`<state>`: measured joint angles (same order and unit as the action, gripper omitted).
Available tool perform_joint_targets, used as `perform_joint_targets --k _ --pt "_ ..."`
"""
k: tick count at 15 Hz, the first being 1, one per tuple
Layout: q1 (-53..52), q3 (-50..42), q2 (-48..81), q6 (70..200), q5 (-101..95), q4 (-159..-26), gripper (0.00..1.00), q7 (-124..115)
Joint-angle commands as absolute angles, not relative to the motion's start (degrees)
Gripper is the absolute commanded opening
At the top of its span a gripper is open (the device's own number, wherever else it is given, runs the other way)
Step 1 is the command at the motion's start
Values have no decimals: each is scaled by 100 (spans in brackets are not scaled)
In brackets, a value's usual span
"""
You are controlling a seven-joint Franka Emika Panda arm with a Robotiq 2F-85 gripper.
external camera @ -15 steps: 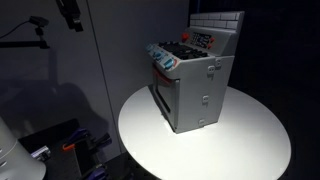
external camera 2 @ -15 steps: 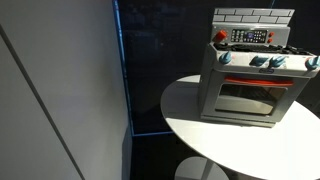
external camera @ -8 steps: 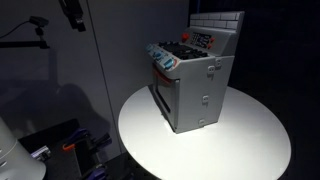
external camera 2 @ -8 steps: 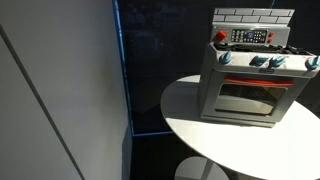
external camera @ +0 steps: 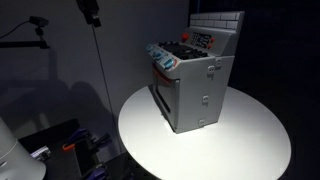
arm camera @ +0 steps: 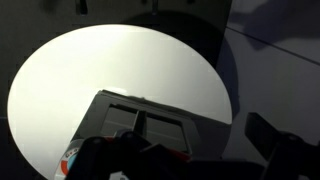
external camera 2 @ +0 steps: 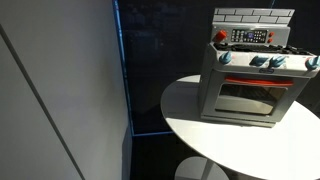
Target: Press the top button on the microwave oven controlling panel of the stove
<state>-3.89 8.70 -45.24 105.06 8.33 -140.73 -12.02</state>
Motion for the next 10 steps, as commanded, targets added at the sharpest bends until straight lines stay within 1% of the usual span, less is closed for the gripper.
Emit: perform_joint_targets --k 1,10 --pt "-147 774 -3878 10477 700 -13450 100 -1258" --pt "521 652 -2863 10686 -50 -12596 100 -1874"
